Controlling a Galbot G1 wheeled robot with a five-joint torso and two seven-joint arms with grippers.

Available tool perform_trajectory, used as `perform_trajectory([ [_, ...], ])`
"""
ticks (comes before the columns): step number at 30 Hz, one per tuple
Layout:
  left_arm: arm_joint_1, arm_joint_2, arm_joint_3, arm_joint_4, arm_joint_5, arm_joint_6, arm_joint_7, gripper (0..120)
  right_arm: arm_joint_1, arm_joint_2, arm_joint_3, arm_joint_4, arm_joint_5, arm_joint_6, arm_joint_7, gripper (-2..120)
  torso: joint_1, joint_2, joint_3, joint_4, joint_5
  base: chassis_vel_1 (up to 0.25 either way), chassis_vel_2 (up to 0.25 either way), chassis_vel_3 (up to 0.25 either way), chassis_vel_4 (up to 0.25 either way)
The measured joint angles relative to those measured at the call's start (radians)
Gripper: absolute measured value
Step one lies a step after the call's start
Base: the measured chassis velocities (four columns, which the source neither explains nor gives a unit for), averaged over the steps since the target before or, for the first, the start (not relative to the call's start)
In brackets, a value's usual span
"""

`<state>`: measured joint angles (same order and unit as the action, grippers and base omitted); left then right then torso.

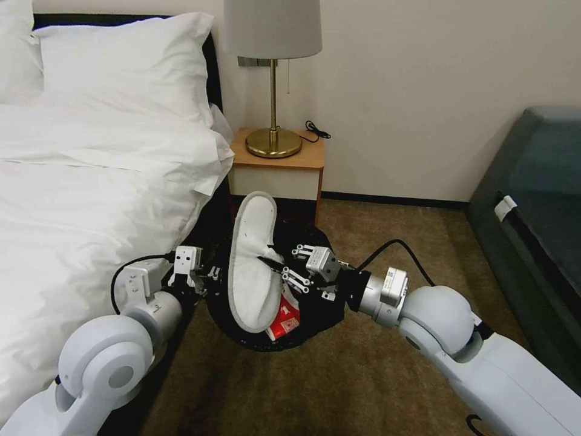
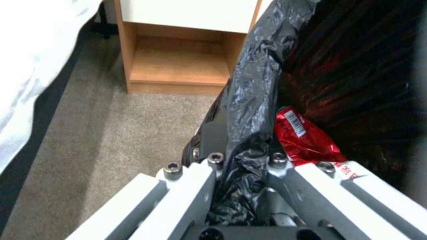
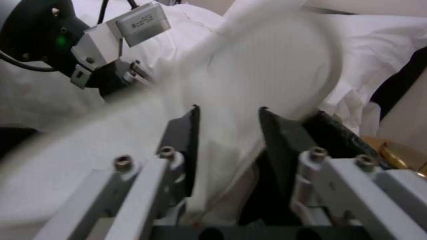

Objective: Pick up the trash bin, then pick up the garbage on the floor and place it into the trash bin.

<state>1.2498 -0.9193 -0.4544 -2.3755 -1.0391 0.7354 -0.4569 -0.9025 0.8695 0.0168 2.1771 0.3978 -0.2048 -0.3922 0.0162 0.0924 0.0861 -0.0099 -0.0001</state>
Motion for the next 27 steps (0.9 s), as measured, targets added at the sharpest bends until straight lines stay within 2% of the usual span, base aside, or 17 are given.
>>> perform_trajectory([
  [1,0.0,0.0,0.0,0.0,0.0,0.0,0.0,1,0.0,0.0,0.0,0.0,0.0,0.0,0.0,40,0.0,0.0,0.0,0.0,0.0,0.0,0.0,0.0,0.0],
  [3,-0.003,-0.004,-0.007,0.001,-0.002,0.0,0.001,1,-0.001,-0.001,0.001,0.006,0.005,-0.006,0.005,52,0.0,0.0,0.0,0.0,0.0,0.0,0.0,0.0,0.0],
  [6,-0.004,-0.007,-0.01,0.001,-0.003,0.0,0.001,1,-0.001,-0.001,0.003,0.007,0.006,-0.008,0.009,57,0.0,0.0,0.0,0.0,0.0001,0.0,0.0,0.0,0.0],
  [7,-0.004,-0.008,-0.011,0.0,-0.004,0.0,0.001,1,-0.001,-0.002,0.005,0.009,0.008,-0.009,0.01,64,0.0,0.0,0.0,0.0,0.0001,0.0,0.0,0.0,0.0],
  [8,-0.001,-0.009,-0.018,-0.004,-0.004,0.0,0.001,1,0.002,-0.006,0.009,0.013,0.017,-0.013,0.018,77,0.0,0.0,0.0,0.0,0.0001,0.0,0.0,0.0,0.0],
  [9,-0.001,-0.009,-0.018,-0.004,-0.004,0.0,0.001,1,0.002,-0.006,0.009,0.013,0.017,-0.013,0.018,77,0.0,0.0,0.0,0.0,0.0001,0.0,0.0,0.0,0.0],
  [10,0.001,-0.009,-0.022,-0.005,-0.005,0.0,0.002,1,0.002,-0.007,0.01,0.015,0.02,-0.013,0.02,85,0.0,0.0,0.0,0.0,0.0,0.0,0.0,0.0,0.0],
  [12,0.001,-0.008,-0.024,-0.006,-0.006,0.0,0.002,1,0.002,-0.008,0.01,0.015,0.021,-0.014,0.022,89,0.0,0.0,0.0,0.0001,0.0,0.0,0.0,0.0,0.0],
  [13,0.001,-0.007,-0.028,-0.006,-0.008,0.0,0.002,1,0.002,-0.007,0.011,0.015,0.024,-0.014,0.029,96,0.0,0.0,0.0,0.0,0.0,0.0,0.0,0.0,0.0],
  [24,0.002,-0.007,-0.035,-0.006,-0.009,0.0,0.003,1,0.012,-0.004,0.079,0.012,0.073,-0.015,0.085,100,0.0,0.0,0.0,0.0001,0.0,0.0,0.0,0.0,0.0],
  [27,0.003,-0.007,-0.04,-0.006,-0.011,0.0,0.003,1,0.014,-0.004,0.125,0.015,0.11,-0.029,0.131,100,0.0,0.0,0.0,0.0,0.0001,0.0,0.0,0.0,0.0],
])
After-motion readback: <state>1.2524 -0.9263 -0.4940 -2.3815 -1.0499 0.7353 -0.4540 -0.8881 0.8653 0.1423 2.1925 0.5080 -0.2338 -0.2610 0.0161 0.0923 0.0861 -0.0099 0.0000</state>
